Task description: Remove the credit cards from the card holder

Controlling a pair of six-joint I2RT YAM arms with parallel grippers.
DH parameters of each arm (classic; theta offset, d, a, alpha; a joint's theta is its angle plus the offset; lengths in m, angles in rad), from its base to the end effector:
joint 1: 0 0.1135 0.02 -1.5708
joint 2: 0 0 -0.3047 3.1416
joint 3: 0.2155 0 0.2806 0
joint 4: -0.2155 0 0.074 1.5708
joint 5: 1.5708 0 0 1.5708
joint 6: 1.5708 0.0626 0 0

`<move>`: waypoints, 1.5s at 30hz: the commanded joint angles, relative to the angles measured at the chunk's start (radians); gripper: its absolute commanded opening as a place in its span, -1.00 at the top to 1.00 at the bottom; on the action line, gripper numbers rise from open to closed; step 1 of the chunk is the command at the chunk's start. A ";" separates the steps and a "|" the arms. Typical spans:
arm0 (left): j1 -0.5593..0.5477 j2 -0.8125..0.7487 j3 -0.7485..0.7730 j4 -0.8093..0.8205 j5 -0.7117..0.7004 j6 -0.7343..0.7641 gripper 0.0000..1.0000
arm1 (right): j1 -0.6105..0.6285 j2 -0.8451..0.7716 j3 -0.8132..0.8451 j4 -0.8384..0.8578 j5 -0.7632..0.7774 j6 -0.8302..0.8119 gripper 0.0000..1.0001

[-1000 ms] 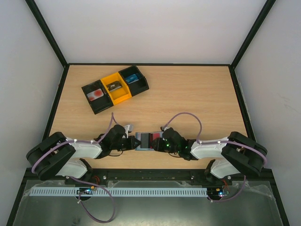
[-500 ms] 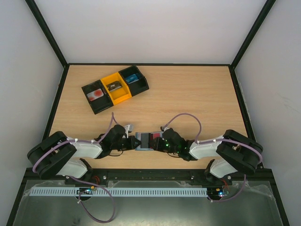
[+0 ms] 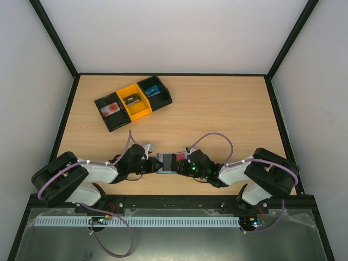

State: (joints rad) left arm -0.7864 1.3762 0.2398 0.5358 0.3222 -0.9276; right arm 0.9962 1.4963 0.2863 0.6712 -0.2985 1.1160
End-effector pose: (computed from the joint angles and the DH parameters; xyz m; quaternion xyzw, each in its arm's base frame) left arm 0.1561 -0.1845 0.1137 0.0130 0.8763 -0.4408 0.1941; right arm 0.1286 0.2325 0.1134 -0.0217 0.8630 0.4884 0.1276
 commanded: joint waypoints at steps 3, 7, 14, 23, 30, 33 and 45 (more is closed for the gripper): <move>0.004 0.008 -0.028 -0.045 -0.007 0.009 0.88 | 0.005 0.009 -0.019 0.065 -0.004 0.013 0.65; 0.004 0.006 -0.028 -0.046 -0.006 0.011 0.88 | 0.004 0.009 -0.025 0.079 -0.005 0.015 0.88; 0.004 0.002 -0.028 -0.052 -0.015 0.010 0.88 | 0.004 0.000 -0.047 0.102 -0.002 0.021 0.95; 0.004 -0.014 -0.028 -0.086 -0.031 0.020 0.88 | 0.003 -0.093 -0.074 0.000 0.061 -0.008 0.95; 0.004 -0.038 -0.025 -0.100 -0.032 0.014 0.87 | 0.002 -0.225 -0.084 -0.136 0.146 -0.023 0.95; 0.003 -0.057 -0.023 -0.111 -0.029 0.008 0.83 | 0.003 -0.321 -0.082 -0.237 0.215 -0.033 0.95; 0.005 -0.265 0.175 -0.357 0.042 0.028 0.02 | 0.003 -0.524 -0.059 -0.347 0.271 -0.227 0.95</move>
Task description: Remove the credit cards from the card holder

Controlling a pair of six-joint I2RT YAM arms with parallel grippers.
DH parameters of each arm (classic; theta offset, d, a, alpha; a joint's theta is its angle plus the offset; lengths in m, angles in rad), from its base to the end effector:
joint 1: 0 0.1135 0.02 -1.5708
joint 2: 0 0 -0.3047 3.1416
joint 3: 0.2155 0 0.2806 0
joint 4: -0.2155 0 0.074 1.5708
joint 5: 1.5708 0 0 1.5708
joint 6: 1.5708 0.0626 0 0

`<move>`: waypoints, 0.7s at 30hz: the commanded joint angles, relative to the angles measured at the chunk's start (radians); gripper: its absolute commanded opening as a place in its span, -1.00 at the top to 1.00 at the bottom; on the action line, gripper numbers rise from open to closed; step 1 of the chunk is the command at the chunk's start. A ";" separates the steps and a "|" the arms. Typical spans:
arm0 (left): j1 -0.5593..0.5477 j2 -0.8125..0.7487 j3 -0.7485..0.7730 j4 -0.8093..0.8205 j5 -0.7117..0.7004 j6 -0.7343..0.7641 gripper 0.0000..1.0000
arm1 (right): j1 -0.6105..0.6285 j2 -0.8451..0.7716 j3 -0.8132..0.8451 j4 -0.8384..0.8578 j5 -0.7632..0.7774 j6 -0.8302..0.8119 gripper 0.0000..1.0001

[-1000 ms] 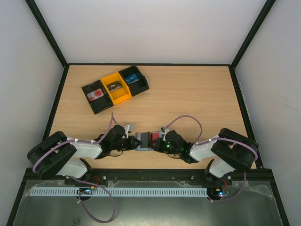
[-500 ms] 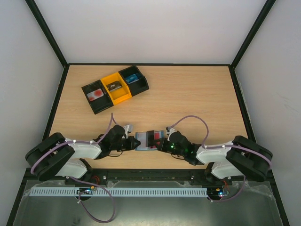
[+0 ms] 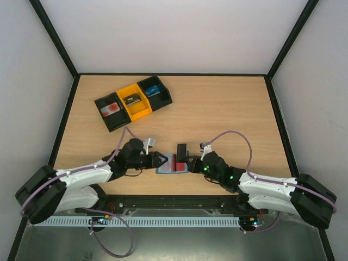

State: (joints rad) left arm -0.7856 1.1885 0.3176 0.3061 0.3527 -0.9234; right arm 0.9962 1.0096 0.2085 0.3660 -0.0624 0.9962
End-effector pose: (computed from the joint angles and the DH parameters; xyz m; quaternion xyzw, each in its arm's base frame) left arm 0.1550 -0.1857 0.1541 0.0250 0.8663 -0.4589 0.1957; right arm 0.1138 0.1830 0.1589 -0.0168 0.8426 0.4655 0.2701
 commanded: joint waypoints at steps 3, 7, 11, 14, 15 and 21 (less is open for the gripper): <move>0.005 -0.134 0.136 -0.170 0.000 0.000 -0.15 | 0.003 -0.061 0.025 -0.036 0.061 -0.175 0.95; 0.007 -0.205 0.160 -0.201 -0.009 -0.041 -0.29 | 0.004 -0.091 0.047 -0.025 0.138 -0.323 0.95; 0.025 -0.275 0.193 -0.263 -0.045 -0.126 -0.36 | 0.007 -0.126 0.046 0.070 0.202 -0.522 0.95; 0.055 -0.320 0.208 -0.273 -0.021 -0.229 -0.38 | 0.008 -0.121 0.103 0.064 0.231 -0.766 0.95; 0.067 -0.333 0.217 -0.277 -0.007 -0.258 -0.38 | 0.010 -0.114 0.126 0.060 0.251 -0.826 0.95; 0.086 -0.408 0.272 -0.323 0.019 -0.280 -0.32 | 0.009 -0.063 0.196 0.118 0.300 -1.099 0.95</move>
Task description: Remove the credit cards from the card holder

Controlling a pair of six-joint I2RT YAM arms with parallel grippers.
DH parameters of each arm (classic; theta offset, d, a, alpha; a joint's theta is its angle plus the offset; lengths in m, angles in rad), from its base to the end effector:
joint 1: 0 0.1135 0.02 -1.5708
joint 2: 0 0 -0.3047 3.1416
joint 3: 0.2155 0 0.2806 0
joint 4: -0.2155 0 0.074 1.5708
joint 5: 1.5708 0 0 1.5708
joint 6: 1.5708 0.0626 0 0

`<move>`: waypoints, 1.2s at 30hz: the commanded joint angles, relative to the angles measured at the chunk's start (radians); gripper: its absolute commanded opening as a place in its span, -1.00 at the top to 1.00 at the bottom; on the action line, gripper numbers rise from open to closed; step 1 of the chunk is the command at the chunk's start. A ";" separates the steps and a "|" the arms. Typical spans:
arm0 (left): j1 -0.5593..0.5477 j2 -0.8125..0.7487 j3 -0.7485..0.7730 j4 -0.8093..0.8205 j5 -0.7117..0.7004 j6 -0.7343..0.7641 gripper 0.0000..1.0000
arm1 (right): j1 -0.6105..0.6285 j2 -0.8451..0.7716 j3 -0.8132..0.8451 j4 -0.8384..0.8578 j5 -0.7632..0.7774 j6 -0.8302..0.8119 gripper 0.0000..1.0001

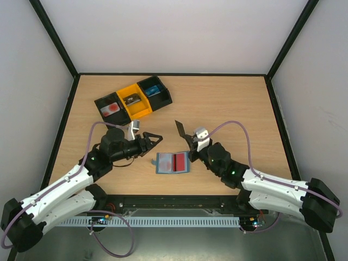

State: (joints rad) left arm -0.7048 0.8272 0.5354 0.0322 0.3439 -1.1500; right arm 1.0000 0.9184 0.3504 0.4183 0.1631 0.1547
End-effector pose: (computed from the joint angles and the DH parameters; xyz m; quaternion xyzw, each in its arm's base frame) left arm 0.1554 -0.1599 0.2823 -0.0707 0.7848 -0.5619 0.2518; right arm 0.1342 0.1902 0.2385 -0.2614 0.7108 0.3031 0.5784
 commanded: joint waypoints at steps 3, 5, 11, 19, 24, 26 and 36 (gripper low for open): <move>0.005 -0.070 0.073 -0.064 0.029 -0.068 -0.25 | 0.006 0.051 0.065 0.099 0.085 -0.335 0.95; 0.005 -0.084 0.066 -0.059 0.023 -0.097 -0.23 | 0.015 0.058 0.064 0.116 0.093 -0.387 0.95; 0.005 -0.123 0.018 0.018 0.036 -0.185 -0.17 | 0.125 0.083 0.080 0.141 0.200 -0.577 0.95; 0.004 -0.137 -0.045 0.180 0.082 -0.296 -0.25 | 0.233 0.132 0.057 0.196 0.270 -0.773 0.95; 0.004 -0.105 -0.095 0.263 0.120 -0.344 -0.14 | 0.266 0.177 0.073 0.222 0.317 -0.798 0.95; 0.004 -0.096 -0.107 0.274 0.127 -0.352 -0.10 | 0.280 0.195 0.073 0.239 0.339 -0.817 0.95; 0.004 -0.093 -0.146 0.283 0.110 -0.368 0.08 | 0.300 0.236 0.088 0.258 0.366 -0.823 0.95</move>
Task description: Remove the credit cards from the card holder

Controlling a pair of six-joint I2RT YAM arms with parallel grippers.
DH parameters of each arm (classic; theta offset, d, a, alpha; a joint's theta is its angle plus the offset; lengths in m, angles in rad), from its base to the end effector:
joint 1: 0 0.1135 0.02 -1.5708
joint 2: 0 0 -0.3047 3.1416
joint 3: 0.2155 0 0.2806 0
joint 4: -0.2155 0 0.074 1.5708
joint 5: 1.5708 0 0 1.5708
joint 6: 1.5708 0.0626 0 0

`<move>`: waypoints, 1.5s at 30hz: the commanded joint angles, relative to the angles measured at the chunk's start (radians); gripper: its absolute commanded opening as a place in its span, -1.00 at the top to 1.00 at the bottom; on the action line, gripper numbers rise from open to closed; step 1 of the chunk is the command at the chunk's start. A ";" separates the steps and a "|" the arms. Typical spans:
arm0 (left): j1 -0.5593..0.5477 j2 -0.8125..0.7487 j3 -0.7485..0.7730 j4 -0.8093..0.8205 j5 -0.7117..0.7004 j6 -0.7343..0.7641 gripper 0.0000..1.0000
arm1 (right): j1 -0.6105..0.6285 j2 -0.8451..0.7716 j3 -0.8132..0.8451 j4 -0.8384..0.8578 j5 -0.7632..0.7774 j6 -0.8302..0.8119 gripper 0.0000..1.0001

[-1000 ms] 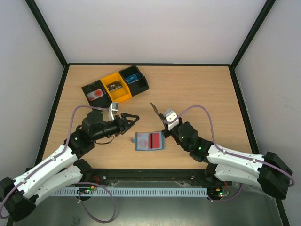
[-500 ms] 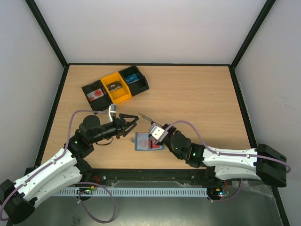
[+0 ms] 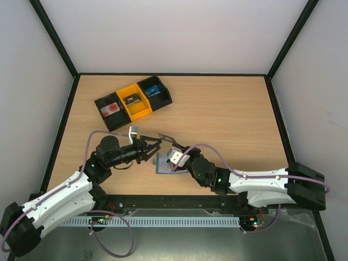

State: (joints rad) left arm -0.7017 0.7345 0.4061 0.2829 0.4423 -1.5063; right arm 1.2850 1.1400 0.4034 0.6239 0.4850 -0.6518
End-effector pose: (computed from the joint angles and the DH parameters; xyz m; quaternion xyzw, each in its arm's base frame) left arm 0.1378 -0.1516 0.2802 -0.1367 0.7084 -0.6733 0.1617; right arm 0.1026 0.2457 0.2361 -0.5059 0.5420 0.0311 0.6703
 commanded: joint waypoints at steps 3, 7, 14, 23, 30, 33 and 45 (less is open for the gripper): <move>0.001 0.004 -0.024 0.028 0.003 -0.011 0.08 | 0.023 0.017 0.034 0.065 0.055 -0.019 0.95; 0.001 0.016 -0.021 0.039 -0.005 0.002 0.10 | 0.040 0.015 0.031 0.067 0.055 -0.028 0.95; 0.001 0.070 -0.012 0.054 0.025 0.023 0.34 | 0.060 0.015 0.021 0.065 0.074 -0.023 0.95; 0.002 0.060 0.002 -0.045 0.007 0.090 0.95 | 0.069 0.003 -0.003 0.055 0.089 0.006 0.95; 0.011 0.058 0.001 -0.124 0.000 0.176 0.95 | 0.070 -0.054 -0.026 0.018 0.091 0.018 0.90; 0.012 0.057 -0.005 -0.116 -0.003 0.205 0.95 | 0.070 -0.089 -0.032 -0.026 0.057 0.042 0.49; 0.022 -0.014 0.026 -0.227 -0.181 0.455 0.95 | 0.070 -0.454 -0.062 -0.239 -0.008 0.639 -0.95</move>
State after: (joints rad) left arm -0.6884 0.7475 0.3954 0.1104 0.3428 -1.1687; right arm 1.3499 0.7895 0.3756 0.4618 0.4957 -0.3016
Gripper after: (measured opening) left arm 0.027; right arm 0.971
